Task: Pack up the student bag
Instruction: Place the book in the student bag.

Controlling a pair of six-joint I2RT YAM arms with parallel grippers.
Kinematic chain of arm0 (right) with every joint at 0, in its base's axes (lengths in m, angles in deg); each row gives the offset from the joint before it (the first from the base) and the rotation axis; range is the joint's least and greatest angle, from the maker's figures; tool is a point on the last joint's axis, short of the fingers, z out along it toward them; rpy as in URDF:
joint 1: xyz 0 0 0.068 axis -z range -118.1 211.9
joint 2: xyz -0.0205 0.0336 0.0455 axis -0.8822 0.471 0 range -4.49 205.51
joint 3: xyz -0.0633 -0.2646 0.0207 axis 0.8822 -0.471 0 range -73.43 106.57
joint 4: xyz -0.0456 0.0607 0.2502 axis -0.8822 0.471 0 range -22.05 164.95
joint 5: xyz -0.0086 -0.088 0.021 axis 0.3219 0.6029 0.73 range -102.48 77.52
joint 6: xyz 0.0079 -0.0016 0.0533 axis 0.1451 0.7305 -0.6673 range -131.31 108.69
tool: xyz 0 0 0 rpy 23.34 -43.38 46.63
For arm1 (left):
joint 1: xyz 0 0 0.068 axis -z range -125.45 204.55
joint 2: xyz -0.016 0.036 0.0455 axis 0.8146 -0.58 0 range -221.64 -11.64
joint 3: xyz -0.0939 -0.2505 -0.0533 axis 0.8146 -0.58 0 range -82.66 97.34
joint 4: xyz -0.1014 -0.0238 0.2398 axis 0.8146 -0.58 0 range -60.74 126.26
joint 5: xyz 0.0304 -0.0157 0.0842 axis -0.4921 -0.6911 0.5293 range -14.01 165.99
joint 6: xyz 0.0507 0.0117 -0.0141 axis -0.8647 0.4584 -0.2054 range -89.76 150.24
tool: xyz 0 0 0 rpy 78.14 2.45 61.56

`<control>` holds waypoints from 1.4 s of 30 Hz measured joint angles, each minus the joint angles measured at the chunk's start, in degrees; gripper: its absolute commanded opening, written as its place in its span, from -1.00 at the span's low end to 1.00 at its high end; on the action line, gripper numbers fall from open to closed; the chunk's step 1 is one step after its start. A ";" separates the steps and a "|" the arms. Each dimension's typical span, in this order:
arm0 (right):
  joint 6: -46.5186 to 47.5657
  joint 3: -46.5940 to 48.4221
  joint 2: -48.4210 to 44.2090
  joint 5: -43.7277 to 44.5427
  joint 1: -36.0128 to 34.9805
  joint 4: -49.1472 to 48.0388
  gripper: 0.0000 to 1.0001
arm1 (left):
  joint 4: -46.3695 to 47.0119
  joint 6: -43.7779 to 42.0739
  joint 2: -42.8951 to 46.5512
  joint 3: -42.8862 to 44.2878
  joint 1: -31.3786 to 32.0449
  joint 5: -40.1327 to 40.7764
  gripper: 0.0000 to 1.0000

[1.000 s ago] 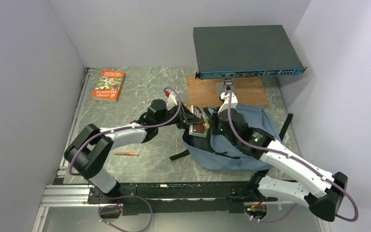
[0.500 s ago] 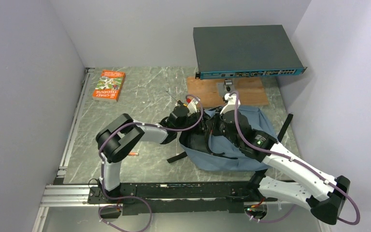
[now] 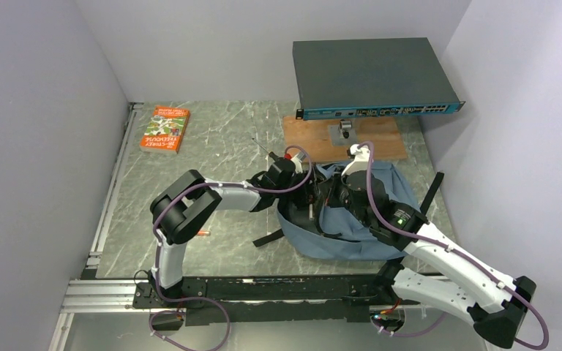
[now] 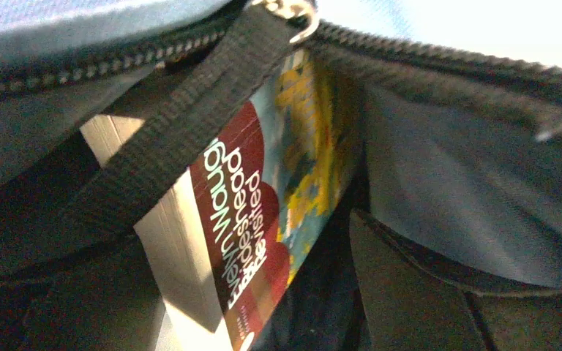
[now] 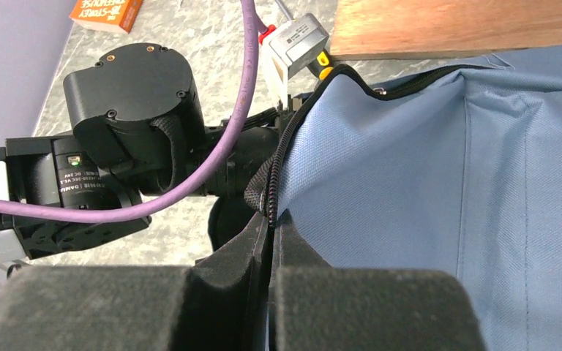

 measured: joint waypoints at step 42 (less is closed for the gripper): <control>-0.42 -0.26 0.81 3.52 0.55 1.38 -1.00 | -18.47 -13.33 -2.34 11.54 0.48 -5.11 0.41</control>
